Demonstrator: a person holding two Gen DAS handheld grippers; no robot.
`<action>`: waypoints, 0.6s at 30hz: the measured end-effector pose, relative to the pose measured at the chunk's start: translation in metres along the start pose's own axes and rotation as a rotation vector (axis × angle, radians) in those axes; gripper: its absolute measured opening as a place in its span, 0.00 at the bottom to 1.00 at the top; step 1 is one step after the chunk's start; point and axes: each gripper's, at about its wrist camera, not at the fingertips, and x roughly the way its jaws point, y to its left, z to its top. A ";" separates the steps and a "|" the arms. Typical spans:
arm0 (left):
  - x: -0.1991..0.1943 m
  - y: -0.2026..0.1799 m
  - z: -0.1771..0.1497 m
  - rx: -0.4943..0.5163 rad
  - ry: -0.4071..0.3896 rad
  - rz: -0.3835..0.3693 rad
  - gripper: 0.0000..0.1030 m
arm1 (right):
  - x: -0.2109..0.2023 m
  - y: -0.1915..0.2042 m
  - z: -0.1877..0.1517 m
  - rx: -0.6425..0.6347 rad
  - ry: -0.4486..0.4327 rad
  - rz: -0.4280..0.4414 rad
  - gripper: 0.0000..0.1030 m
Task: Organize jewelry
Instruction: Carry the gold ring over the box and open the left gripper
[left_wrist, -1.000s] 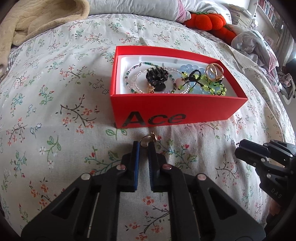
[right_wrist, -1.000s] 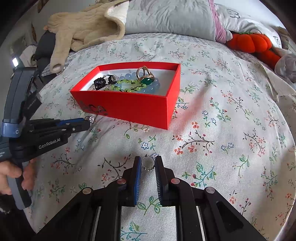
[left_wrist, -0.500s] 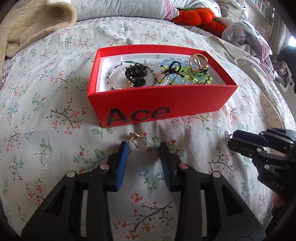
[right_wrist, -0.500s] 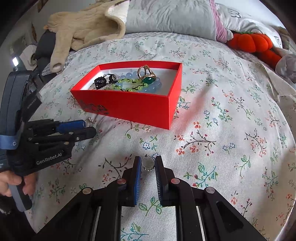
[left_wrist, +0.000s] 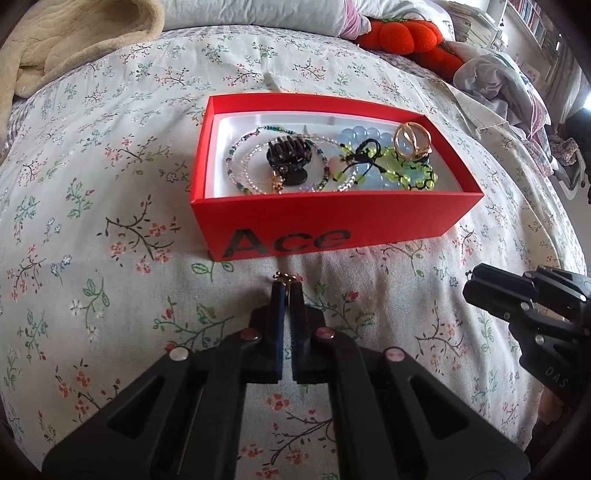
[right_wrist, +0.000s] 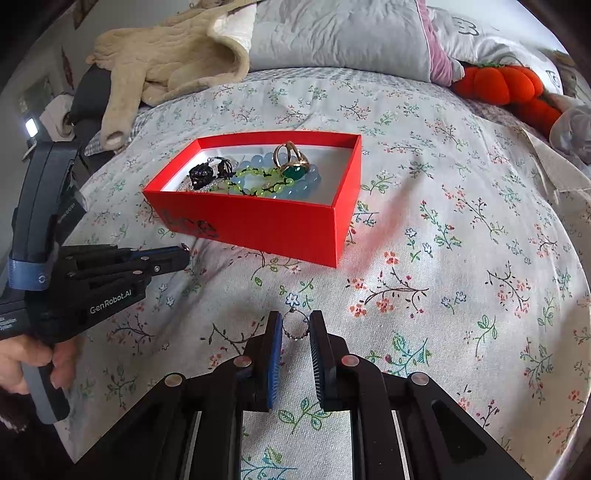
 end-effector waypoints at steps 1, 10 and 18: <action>-0.002 0.001 0.001 -0.004 -0.002 -0.006 0.03 | -0.002 -0.001 0.002 0.005 -0.005 0.003 0.15; -0.028 0.011 0.011 -0.047 -0.037 -0.074 0.02 | -0.018 -0.007 0.022 0.047 -0.047 0.029 0.15; -0.051 0.017 0.026 -0.071 -0.107 -0.112 0.02 | -0.029 -0.010 0.042 0.073 -0.084 0.039 0.15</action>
